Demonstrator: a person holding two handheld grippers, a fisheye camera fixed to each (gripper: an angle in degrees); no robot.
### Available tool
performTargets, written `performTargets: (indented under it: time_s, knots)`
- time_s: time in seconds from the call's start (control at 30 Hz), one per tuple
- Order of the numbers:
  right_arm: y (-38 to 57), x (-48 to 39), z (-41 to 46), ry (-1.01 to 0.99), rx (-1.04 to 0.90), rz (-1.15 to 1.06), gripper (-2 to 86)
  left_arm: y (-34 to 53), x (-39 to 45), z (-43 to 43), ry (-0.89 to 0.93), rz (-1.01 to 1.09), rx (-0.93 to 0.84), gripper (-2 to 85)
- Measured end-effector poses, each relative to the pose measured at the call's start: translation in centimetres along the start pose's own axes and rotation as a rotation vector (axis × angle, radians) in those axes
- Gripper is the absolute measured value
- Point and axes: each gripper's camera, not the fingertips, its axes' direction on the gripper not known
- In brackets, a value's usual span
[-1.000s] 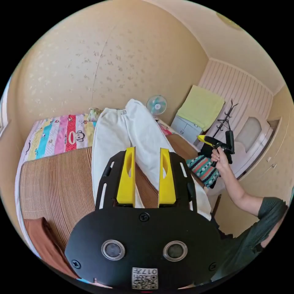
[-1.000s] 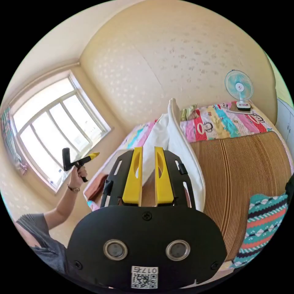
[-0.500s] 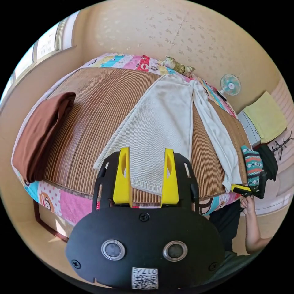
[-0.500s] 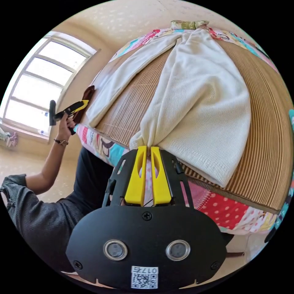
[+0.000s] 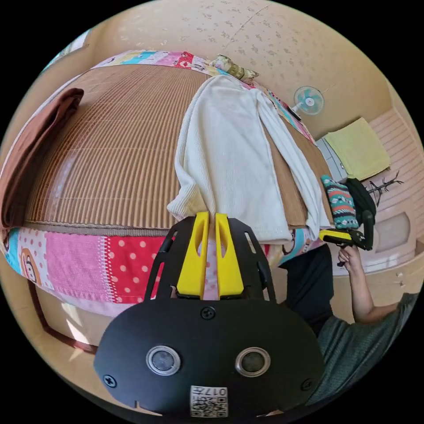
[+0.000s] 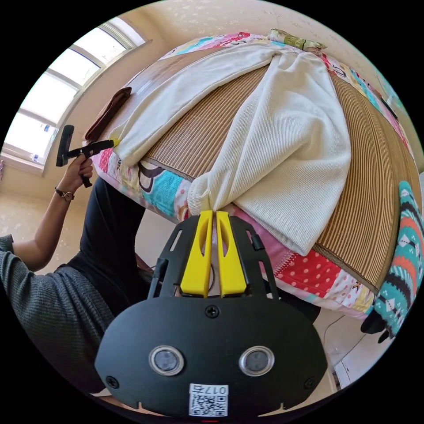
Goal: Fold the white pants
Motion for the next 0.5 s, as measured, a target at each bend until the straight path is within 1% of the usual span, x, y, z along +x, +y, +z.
performTargets:
  time_s: [0.1,0.2,0.3,0.37,0.43,0.47,0.5]
  knots:
    - [2.4,-0.9,-1.6,-0.056,-0.008,-0.018,1.4,4.5,4.4,0.7,0.072,0.083,-0.066,1.8]
    - [5.9,-1.4,-3.0,-0.116,-0.028,-0.019,1.4,9.0,9.3,0.3,0.092,0.116,-0.059,2.4]
    - [9.8,-1.1,-4.9,-0.089,-0.029,-0.004,1.6,10.7,11.3,-1.1,0.068,0.146,-0.108,4.2]
    - [12.6,0.3,-8.0,-0.058,0.037,0.014,1.7,10.7,10.7,-2.9,0.060,0.135,-0.116,4.7]
    - [14.6,2.6,-10.7,-0.025,0.130,0.087,1.6,10.5,9.3,-5.8,0.058,0.117,-0.047,5.2]
    - [16.0,4.8,-12.3,-0.002,0.182,0.160,1.8,10.4,8.1,-8.1,0.042,0.082,0.034,6.6]
    - [16.5,6.0,-12.9,0.010,0.196,0.196,1.8,10.2,6.7,-10.0,0.033,0.041,0.101,7.9]
